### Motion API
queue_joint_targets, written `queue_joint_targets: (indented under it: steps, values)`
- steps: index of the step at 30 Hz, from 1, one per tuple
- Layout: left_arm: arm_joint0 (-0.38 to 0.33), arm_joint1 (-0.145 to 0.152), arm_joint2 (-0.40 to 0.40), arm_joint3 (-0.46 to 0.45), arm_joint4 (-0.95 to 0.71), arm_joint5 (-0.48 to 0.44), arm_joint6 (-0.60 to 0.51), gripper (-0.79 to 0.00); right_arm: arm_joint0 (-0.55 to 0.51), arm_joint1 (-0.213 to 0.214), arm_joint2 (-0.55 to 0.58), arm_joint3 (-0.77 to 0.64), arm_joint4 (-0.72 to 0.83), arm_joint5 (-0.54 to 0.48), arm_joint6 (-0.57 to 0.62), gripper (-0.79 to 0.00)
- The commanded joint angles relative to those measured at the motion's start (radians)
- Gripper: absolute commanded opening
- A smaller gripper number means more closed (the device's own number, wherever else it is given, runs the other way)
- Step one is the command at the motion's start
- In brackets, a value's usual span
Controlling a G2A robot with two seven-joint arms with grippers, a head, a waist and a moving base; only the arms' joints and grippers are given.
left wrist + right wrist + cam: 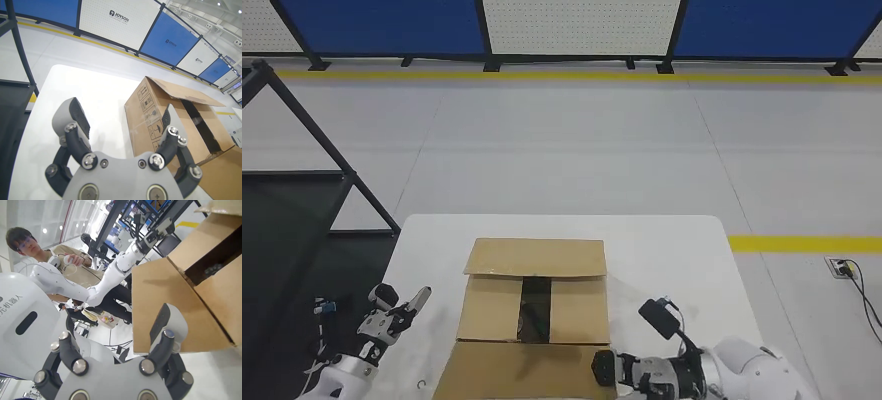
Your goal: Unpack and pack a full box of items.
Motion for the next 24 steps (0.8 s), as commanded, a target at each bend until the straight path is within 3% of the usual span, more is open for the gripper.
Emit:
queue_joint_targets:
  steps: [1, 10, 24]
  values:
    - [0.0, 0.0, 0.0, 0.0, 0.0, 0.0, 0.0, 0.0, -0.008, 0.011, -0.025, 0.007, -0.028, -0.01, -0.01, 0.0]
    - [0.0, 0.0, 0.0, 0.0, 0.0, 0.0, 0.0, 0.0, 0.023, 0.038, -0.124, 0.106, -0.163, -0.036, -0.036, 0.0]
    - [0.0, 0.0, 0.0, 0.0, 0.0, 0.0, 0.0, 0.0, 0.111, 0.019, -0.225, 0.274, -0.191, -0.041, -0.136, 0.0]
